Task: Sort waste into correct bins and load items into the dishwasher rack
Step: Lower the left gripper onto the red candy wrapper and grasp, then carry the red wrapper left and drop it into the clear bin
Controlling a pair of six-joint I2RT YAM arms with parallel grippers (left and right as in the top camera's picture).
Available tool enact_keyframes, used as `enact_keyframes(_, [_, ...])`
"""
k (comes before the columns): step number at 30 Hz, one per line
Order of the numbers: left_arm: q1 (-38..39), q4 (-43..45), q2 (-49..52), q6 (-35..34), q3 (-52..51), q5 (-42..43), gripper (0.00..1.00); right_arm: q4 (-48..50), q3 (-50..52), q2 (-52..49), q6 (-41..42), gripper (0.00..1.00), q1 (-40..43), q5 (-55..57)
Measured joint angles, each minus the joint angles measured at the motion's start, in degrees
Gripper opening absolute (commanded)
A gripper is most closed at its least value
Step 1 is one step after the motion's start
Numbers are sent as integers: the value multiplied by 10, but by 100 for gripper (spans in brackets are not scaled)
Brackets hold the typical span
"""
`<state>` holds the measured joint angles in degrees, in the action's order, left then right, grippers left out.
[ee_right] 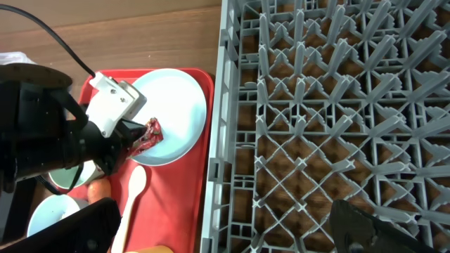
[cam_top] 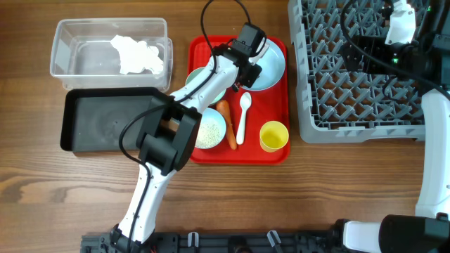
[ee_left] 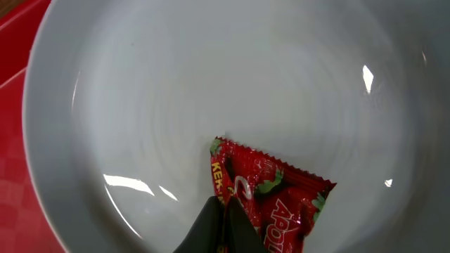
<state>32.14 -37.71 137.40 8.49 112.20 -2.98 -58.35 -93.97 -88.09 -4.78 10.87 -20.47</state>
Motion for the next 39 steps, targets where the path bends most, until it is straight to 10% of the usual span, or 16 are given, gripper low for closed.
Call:
enact_keyframes(12, [-44,-2,-144,-52,0,-80,4,1,0,0,0,98,0,0])
enact_keyframes(28, [-318,-76,-180,-195,6,-84,9,5,0,0,0,98,0,0])
enact_keyframes(34, [-348,-101,-138,-225,6,-61,93,5,0,0,0,98,0,0])
enact_keyframes(39, [-347,-100,-134,-232,6,-55,100,5,0,0,0,98,0,0])
